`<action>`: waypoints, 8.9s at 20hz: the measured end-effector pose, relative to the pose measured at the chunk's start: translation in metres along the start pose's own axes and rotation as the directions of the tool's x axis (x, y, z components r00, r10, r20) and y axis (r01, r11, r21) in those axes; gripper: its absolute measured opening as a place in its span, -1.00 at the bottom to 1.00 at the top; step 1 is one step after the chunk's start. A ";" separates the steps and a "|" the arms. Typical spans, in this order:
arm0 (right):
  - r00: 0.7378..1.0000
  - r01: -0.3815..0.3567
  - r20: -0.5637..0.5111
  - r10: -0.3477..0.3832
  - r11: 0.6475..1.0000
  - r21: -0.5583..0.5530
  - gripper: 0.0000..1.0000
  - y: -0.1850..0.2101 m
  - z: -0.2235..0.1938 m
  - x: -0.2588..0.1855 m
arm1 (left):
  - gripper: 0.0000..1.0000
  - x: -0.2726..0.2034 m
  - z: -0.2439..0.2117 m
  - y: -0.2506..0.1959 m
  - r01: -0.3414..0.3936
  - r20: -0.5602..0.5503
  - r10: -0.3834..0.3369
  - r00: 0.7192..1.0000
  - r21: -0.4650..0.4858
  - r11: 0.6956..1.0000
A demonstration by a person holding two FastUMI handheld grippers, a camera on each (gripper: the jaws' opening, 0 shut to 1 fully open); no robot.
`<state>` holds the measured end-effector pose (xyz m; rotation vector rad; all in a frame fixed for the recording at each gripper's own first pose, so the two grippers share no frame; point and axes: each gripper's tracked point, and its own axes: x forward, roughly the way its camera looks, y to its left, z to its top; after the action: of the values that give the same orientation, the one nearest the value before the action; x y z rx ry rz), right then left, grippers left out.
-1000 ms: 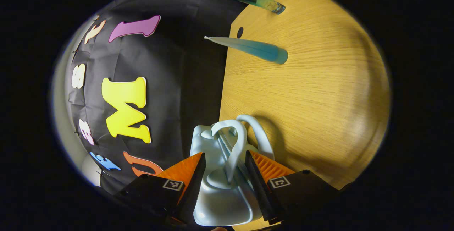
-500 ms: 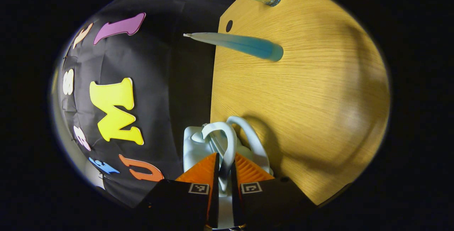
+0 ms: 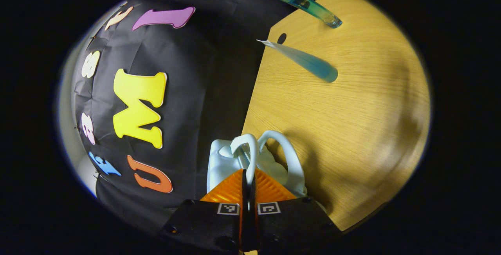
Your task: First open the suitcase, pack the skin care products into it, and then close the suitcase.
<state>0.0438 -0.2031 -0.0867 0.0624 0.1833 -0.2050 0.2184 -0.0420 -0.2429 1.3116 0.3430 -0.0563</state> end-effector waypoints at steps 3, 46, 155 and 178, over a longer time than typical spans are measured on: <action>0.997 0.075 -0.007 -0.075 0.997 0.022 0.59 0.016 0.010 -0.006 | -0.94 -0.008 0.000 0.014 0.037 0.038 -0.033 0.999 -0.117 0.992; 0.976 0.170 -0.136 -0.168 0.985 0.003 0.59 0.241 0.021 -0.017 | -0.94 0.048 -0.416 0.160 0.004 -0.060 -0.084 0.995 -0.793 0.609; 0.910 -0.099 -0.407 0.076 0.994 -0.037 -0.21 0.103 -0.245 0.195 | -0.22 -0.060 -0.130 0.054 0.193 0.087 -0.330 0.940 -0.933 0.303; 0.899 -0.164 -0.403 0.170 0.985 0.048 -0.26 0.168 -0.123 0.031 | -0.22 0.012 -0.151 -0.050 0.212 -0.081 -0.669 0.739 -0.915 0.345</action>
<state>0.0871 -0.0356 -0.2056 0.1334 0.5908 -0.0181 0.1857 0.0907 -0.3250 0.1053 1.0154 -0.0418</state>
